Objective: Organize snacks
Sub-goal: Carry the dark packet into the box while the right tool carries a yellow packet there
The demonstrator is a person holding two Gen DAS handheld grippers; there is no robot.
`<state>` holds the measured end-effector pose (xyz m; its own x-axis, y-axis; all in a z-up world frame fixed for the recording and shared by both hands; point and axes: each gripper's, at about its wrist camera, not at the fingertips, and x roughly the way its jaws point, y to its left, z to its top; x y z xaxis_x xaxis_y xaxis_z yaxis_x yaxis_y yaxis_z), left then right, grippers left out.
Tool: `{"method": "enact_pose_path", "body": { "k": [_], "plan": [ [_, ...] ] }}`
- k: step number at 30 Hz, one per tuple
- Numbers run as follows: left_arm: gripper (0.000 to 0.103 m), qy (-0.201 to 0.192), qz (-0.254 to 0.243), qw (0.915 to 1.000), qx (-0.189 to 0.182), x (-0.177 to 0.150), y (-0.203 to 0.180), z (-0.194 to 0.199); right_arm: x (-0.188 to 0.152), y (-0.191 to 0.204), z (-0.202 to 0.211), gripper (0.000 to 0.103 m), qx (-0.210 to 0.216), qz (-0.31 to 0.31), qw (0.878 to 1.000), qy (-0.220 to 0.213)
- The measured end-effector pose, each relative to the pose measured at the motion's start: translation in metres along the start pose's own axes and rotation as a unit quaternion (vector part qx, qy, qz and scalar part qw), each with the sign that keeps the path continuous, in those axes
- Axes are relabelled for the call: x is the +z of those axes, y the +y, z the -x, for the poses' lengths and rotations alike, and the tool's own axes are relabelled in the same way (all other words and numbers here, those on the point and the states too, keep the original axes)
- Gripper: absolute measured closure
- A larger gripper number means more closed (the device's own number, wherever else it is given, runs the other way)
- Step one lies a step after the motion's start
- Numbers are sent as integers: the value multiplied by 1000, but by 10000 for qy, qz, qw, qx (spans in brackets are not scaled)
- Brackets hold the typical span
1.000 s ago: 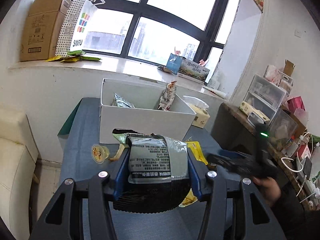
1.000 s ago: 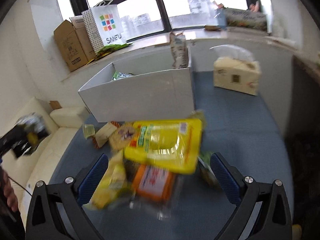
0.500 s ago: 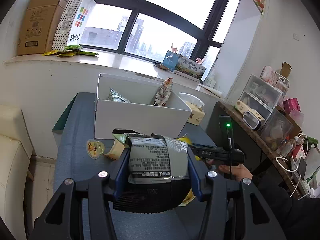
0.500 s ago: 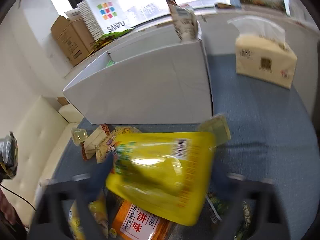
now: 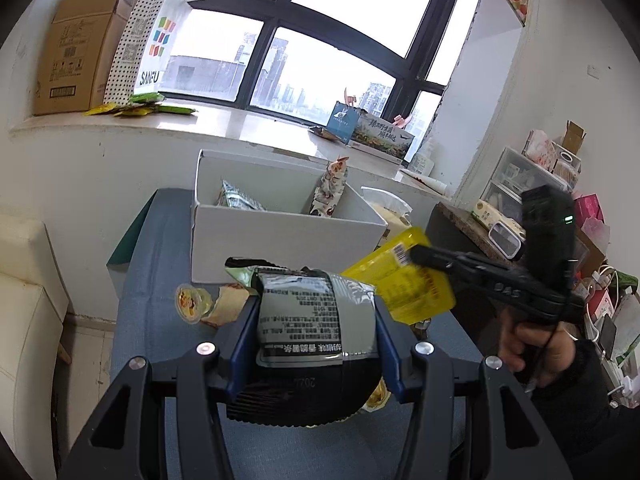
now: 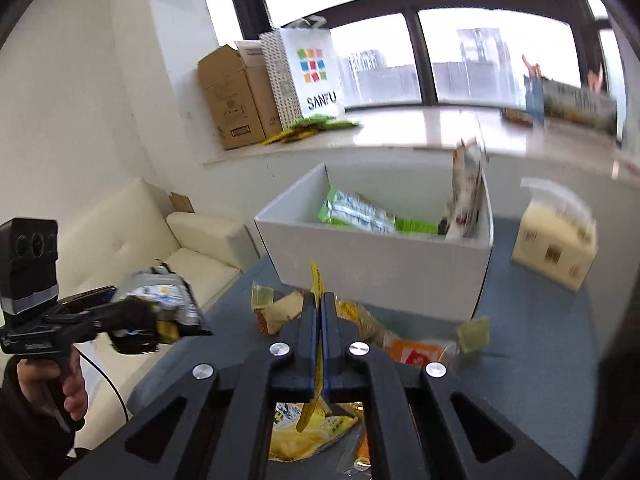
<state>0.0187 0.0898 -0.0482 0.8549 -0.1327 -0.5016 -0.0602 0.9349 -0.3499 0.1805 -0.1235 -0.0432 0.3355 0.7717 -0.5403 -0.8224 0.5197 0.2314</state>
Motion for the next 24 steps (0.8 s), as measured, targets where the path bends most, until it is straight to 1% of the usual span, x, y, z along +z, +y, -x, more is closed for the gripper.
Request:
{"method": "enact_pose_path", "body": {
  "k": [4, 6, 12, 16, 20, 22, 24],
  "plan": [
    [46, -76, -116, 9999, 30, 13, -3, -5, 13, 16, 13, 102, -300, 248, 9991, -180],
    [46, -141, -209, 9997, 53, 24, -4, -9, 21, 14, 17, 102, -369, 271, 9986, -263],
    [46, -426, -462, 9979, 153, 76, -5, -26, 53, 13, 12, 102, -897, 435, 9945, -325],
    [46, -582, -526, 9967, 215, 115, -1, -42, 83, 10, 17, 102, -966, 412, 9928, -574],
    [46, -601, -700, 9952, 327, 146, 2, -67, 114, 10, 13, 102, -1140, 615, 9889, -728],
    [46, -537, -672, 9957, 346, 158, 5, -83, 131, 10, 7, 102, -1264, 726, 9865, -745],
    [46, -436, -620, 9965, 366, 168, 10, -99, 147, 7, -3, 102, -1260, 820, 9861, -709]
  ]
}}
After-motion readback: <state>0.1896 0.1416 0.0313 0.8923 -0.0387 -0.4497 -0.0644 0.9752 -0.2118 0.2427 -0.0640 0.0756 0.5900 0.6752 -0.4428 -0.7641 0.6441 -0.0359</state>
